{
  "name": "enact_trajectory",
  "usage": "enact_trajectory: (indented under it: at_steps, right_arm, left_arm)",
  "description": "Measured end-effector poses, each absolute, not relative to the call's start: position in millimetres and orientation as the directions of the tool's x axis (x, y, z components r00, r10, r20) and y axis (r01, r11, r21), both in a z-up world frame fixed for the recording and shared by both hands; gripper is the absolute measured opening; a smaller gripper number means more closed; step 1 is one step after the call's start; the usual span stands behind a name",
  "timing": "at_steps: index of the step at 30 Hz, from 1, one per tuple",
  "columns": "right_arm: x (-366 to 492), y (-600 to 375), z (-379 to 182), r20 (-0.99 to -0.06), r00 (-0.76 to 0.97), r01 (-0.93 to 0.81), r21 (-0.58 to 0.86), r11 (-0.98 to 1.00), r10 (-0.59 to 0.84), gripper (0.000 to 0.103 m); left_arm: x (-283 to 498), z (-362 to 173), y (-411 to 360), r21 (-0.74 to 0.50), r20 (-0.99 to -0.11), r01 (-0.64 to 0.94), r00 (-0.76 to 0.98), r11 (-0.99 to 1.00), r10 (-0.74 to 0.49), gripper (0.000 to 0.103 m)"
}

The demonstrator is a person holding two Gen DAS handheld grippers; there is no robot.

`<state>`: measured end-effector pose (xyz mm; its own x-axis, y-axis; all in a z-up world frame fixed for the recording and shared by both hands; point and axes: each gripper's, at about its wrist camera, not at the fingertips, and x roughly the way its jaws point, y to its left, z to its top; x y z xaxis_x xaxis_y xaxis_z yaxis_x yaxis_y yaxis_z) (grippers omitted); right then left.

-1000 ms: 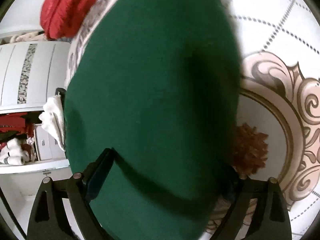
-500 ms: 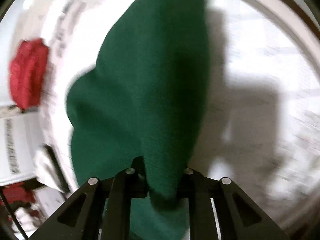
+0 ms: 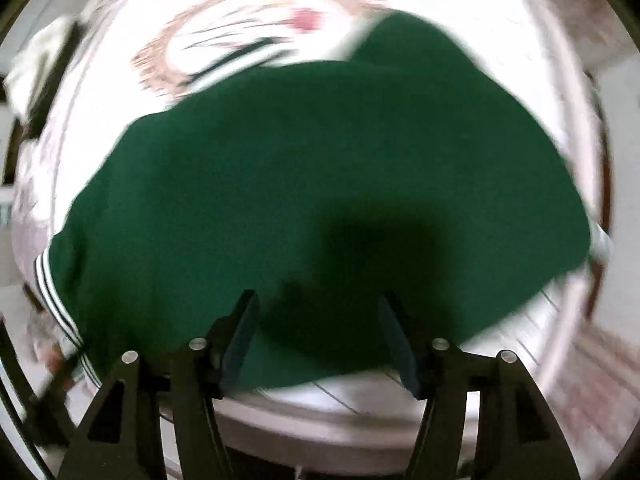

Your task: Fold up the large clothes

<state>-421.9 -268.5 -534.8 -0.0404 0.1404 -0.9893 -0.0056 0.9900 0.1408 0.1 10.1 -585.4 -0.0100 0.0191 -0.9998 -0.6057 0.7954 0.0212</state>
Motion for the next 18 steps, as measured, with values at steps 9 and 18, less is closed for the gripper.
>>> enact_trajectory:
  at_steps: [9, 18]
  right_arm:
    - [-391, -192, -594, -0.998, -0.035, 0.095, 0.046, 0.994, 0.049, 0.066]
    - [-374, -205, -578, -0.966, -0.084, 0.188, 0.226, 0.956, 0.245, 0.067]
  left_arm:
    - [-70, -604, 37, -0.040, -0.999, -0.802, 0.012, 0.596, -0.052, 0.088]
    - [-105, -626, 54, -0.234, -0.958, -0.927, 0.170, 0.293, -0.229, 0.088]
